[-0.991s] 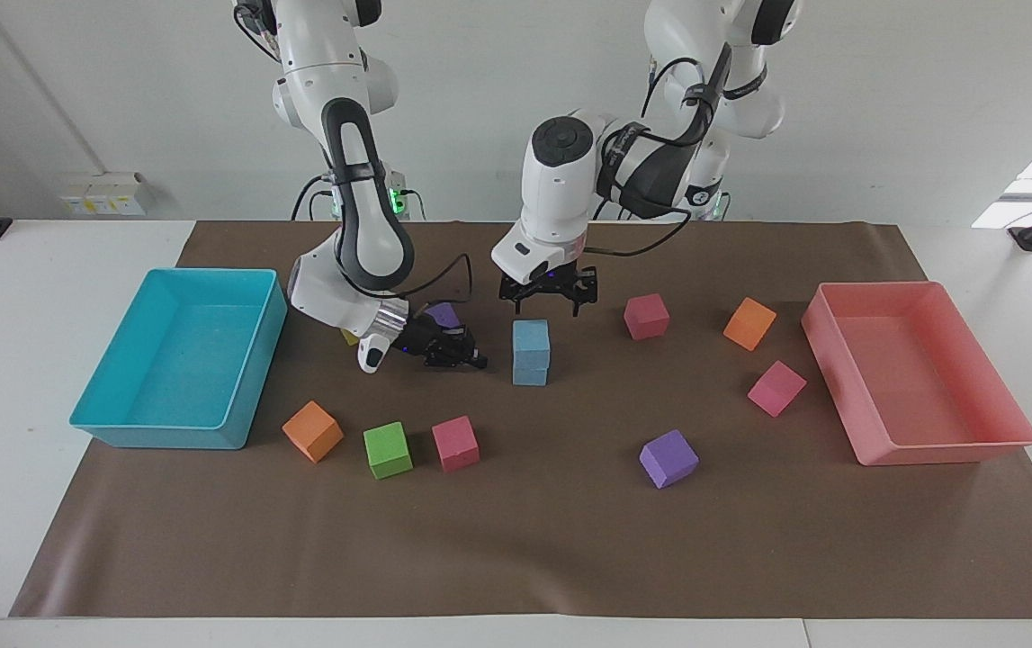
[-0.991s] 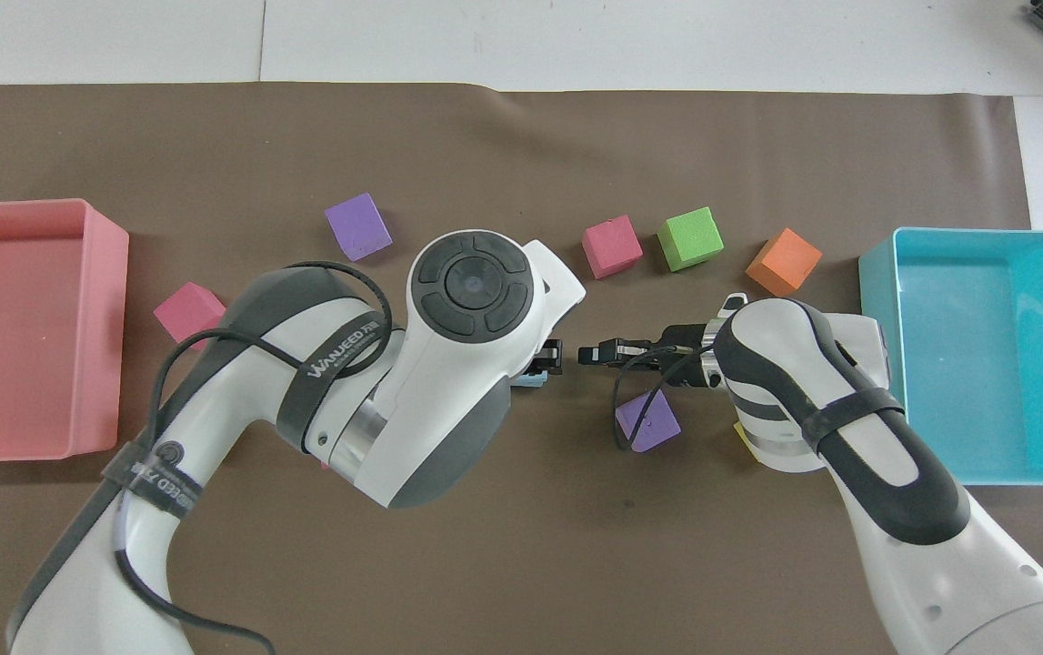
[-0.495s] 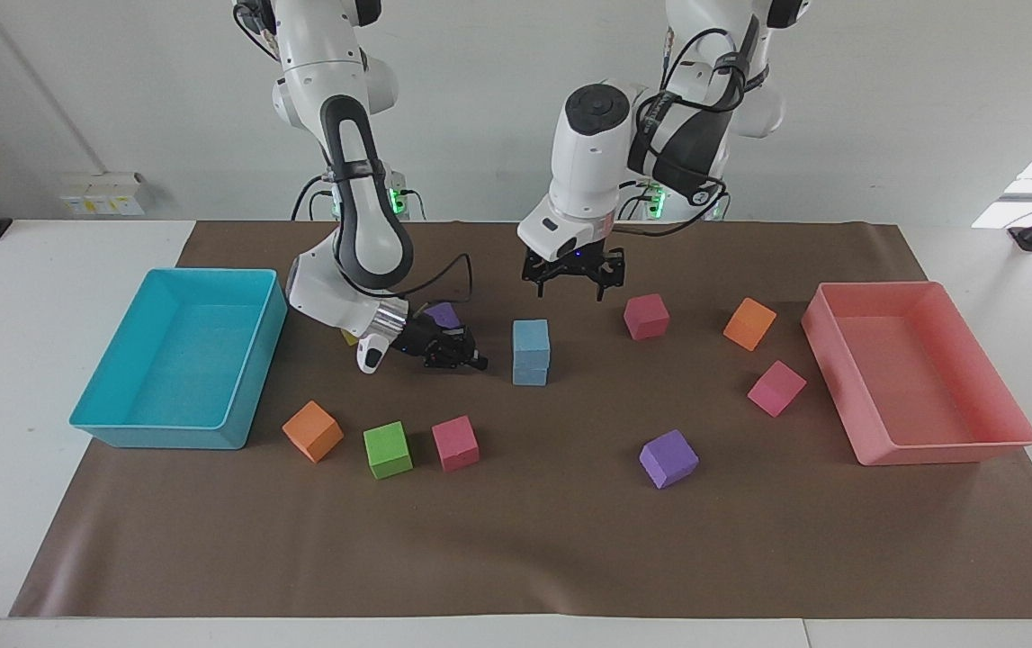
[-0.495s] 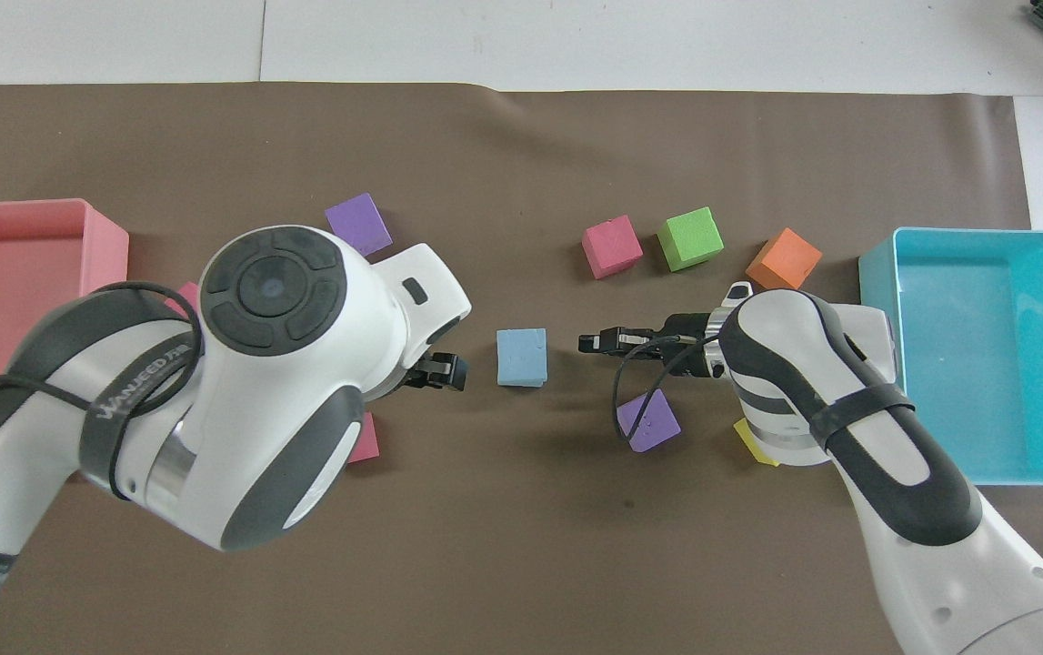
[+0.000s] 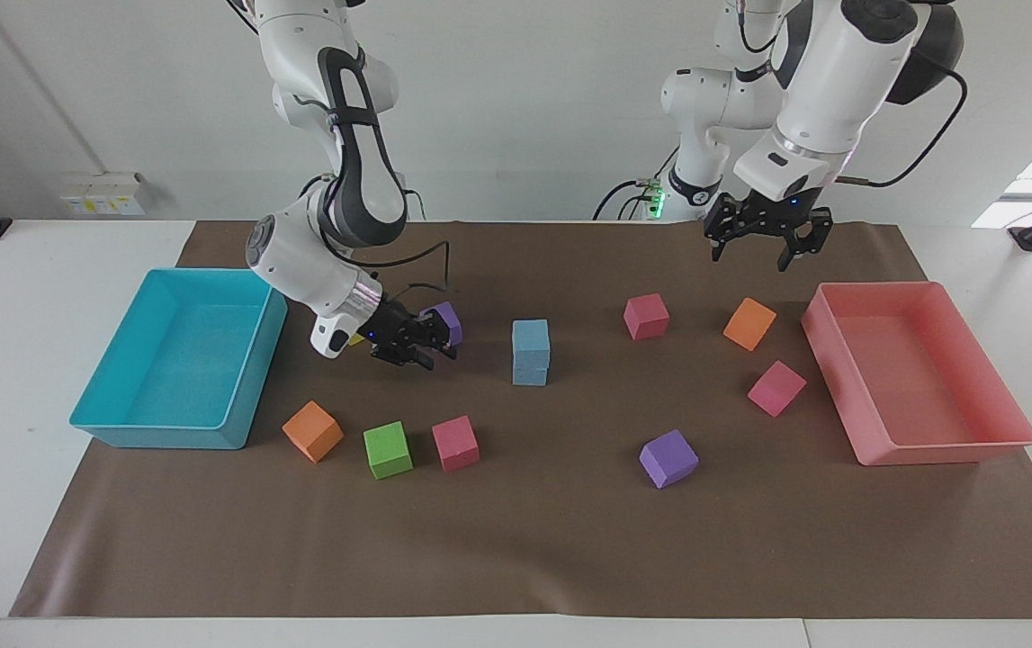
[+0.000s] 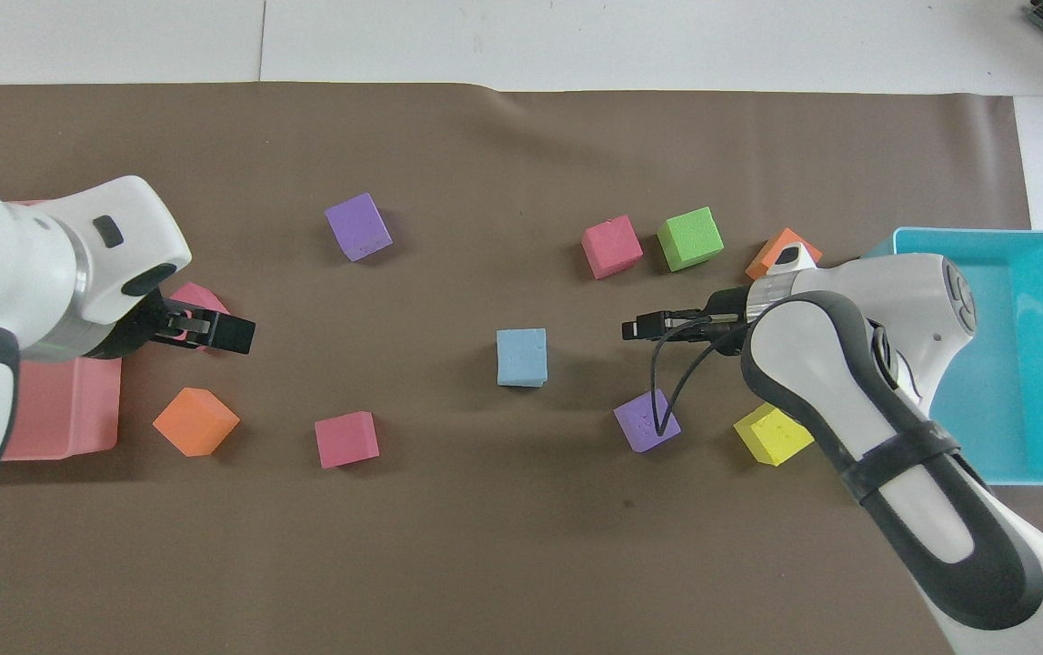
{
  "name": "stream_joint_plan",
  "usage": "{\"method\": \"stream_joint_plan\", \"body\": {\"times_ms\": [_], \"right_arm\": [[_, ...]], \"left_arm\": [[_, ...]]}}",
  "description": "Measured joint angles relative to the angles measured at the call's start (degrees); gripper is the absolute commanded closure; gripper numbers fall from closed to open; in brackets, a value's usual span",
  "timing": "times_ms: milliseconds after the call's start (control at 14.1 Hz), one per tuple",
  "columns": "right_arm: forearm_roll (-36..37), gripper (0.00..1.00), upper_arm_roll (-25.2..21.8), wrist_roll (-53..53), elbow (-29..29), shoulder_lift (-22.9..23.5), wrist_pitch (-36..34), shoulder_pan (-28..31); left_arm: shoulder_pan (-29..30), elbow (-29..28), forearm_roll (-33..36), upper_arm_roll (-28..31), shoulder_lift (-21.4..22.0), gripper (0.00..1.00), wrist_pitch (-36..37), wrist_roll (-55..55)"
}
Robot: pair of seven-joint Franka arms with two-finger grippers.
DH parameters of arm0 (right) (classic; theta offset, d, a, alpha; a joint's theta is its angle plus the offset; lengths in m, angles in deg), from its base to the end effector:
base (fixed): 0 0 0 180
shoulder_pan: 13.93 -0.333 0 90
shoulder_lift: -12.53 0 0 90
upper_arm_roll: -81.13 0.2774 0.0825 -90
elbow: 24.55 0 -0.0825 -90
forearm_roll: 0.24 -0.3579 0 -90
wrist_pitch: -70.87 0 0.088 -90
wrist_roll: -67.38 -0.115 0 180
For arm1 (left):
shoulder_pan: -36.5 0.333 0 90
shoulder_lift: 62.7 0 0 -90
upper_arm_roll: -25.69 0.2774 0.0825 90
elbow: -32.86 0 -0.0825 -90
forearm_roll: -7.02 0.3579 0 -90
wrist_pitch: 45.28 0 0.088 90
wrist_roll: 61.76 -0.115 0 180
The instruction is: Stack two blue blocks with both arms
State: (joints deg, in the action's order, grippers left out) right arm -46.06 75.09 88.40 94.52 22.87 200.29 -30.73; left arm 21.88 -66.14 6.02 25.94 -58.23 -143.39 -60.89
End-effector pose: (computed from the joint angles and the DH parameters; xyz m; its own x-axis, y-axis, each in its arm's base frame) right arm 0.5399 0.1274 0.3204 0.9978 0.0143 0.0644 0.0477 -0.8304 -0.5551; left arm 0.5023 -0.1304 0.5607 0.9711 -0.2306 0.0621 -0.2321 -0.9725 0.0187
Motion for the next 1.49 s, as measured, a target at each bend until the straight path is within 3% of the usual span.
{"method": "stream_joint_plan", "body": {"times_ms": [425,708,920,1486], "right_arm": [[22.0,0.0,0.0,-18.3,-1.4,-3.9,-1.9,1.8],[32.8,0.0,0.0,-27.3,-6.2,-5.9,-14.6,2.8],[36.1,0.0,0.0,-27.5,-8.0,-7.4,-19.9,6.7],[39.1,0.0,0.0,-23.0,-8.1,-8.9,-27.1,15.1]], "left_arm": [[4.4,9.8,0.0,0.3,-0.9,0.0,10.0,-6.0],[5.2,16.0,0.0,0.2,-4.6,0.0,13.9,-7.0],[5.2,16.1,0.0,0.1,-4.7,0.0,18.0,-7.0],[5.2,16.1,0.0,0.3,-4.5,0.0,18.9,-7.0]]}}
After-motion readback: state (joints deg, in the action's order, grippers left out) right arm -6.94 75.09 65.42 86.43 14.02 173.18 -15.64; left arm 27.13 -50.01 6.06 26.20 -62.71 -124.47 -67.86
